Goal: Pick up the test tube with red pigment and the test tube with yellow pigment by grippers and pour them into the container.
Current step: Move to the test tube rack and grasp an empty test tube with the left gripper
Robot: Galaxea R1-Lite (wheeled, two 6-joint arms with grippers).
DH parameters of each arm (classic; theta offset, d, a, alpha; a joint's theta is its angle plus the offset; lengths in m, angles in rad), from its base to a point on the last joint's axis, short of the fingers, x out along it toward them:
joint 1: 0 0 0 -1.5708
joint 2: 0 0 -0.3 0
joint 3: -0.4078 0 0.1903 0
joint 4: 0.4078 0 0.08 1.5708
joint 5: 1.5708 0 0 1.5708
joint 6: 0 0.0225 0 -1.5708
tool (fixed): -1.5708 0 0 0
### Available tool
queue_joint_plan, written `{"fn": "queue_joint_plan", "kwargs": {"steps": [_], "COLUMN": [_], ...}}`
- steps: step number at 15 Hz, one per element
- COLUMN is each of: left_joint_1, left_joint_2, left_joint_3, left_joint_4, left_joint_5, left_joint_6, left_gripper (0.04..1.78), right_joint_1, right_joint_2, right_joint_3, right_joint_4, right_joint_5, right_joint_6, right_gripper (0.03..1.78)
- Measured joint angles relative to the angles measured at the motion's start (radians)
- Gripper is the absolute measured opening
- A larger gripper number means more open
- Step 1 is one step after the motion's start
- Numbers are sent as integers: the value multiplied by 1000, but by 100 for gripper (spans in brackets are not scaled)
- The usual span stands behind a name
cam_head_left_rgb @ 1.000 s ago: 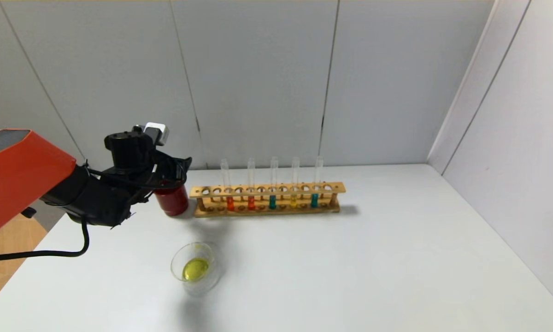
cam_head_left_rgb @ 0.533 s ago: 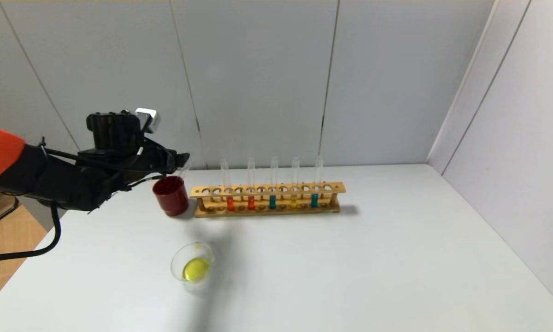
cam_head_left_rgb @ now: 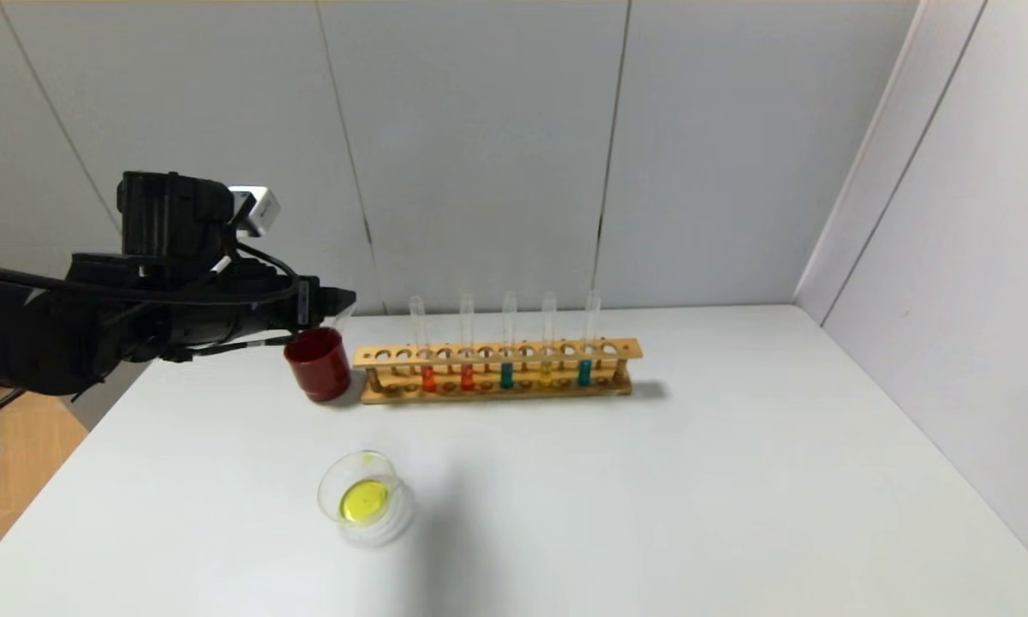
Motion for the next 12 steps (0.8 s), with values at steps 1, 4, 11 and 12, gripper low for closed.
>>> {"fn": "queue_joint_plan", "kwargs": {"steps": [1, 4, 11, 12], "left_joint_1": [-24, -89, -170, -174], "left_joint_2": [-15, -42, -8, 8], "left_joint_3": [24, 107, 237, 234], "left_joint_4": [-1, -30, -214, -216], "left_joint_5": [1, 5, -1, -1], "left_joint_6": [-22, -47, -52, -51], "left_gripper": [175, 175, 175, 175], "right_joint_1": [0, 0, 0, 0], "right_joint_2": [0, 0, 0, 0], "right_joint_3": [0, 0, 0, 0], "right_joint_4": [0, 0, 0, 0], "right_joint_5": [0, 0, 0, 0], "right_joint_6": [0, 0, 0, 0], "right_gripper": [175, 175, 175, 175]}}
